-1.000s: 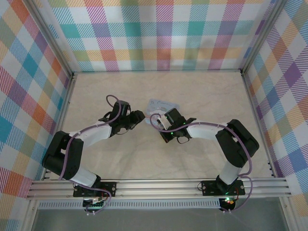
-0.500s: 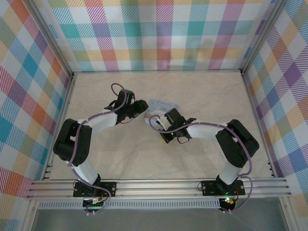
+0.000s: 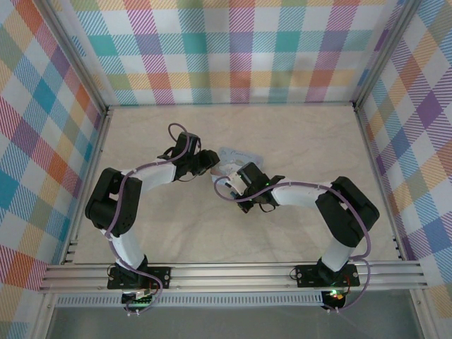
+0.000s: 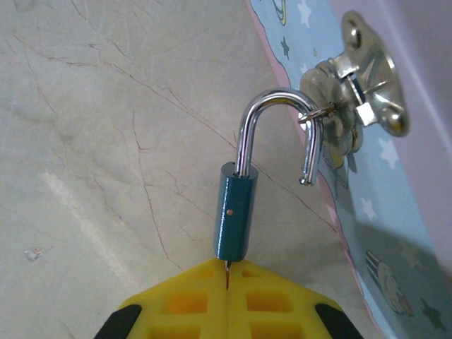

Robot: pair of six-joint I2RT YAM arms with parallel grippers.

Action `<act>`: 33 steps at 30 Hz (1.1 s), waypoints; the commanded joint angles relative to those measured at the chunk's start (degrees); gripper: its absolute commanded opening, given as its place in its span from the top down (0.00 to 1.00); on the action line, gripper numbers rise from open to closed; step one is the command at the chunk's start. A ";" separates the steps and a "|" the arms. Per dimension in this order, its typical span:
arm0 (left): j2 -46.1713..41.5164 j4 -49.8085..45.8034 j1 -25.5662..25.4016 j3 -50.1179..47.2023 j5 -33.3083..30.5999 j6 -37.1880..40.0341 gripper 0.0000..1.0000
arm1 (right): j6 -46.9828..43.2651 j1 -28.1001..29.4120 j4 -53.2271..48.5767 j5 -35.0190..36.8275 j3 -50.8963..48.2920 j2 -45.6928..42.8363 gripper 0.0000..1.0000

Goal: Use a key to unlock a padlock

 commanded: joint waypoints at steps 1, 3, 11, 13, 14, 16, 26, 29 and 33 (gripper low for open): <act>1.04 0.78 0.64 0.57 1.42 0.97 0.63 | -3.64 0.62 0.60 1.91 1.31 -0.84 1.00; 1.36 1.11 0.53 0.49 1.81 0.74 0.64 | -4.97 0.82 1.01 2.72 1.53 -0.59 1.00; 1.75 1.37 0.53 0.51 2.22 0.26 0.64 | -9.26 1.65 2.54 5.55 2.43 0.06 1.00; 1.85 1.60 0.58 0.49 2.39 0.10 0.64 | -9.81 1.83 2.67 5.97 2.70 0.25 1.00; 1.93 1.67 0.52 0.41 2.43 0.01 0.64 | -10.03 1.83 2.62 6.12 2.94 0.45 1.00; 2.02 1.79 0.59 0.33 2.52 -0.05 0.64 | -10.15 1.79 2.45 6.17 3.01 0.52 1.00; 1.93 1.96 0.61 0.15 2.52 -0.33 0.64 | -10.26 1.92 2.97 6.43 2.75 0.32 1.00; 1.85 1.91 0.53 0.15 2.61 -0.36 0.64 | -10.29 2.18 3.07 6.10 2.85 0.11 1.00; 1.76 1.94 0.53 0.14 2.52 -0.44 0.64 | -10.49 2.92 3.27 5.55 2.89 -0.01 1.00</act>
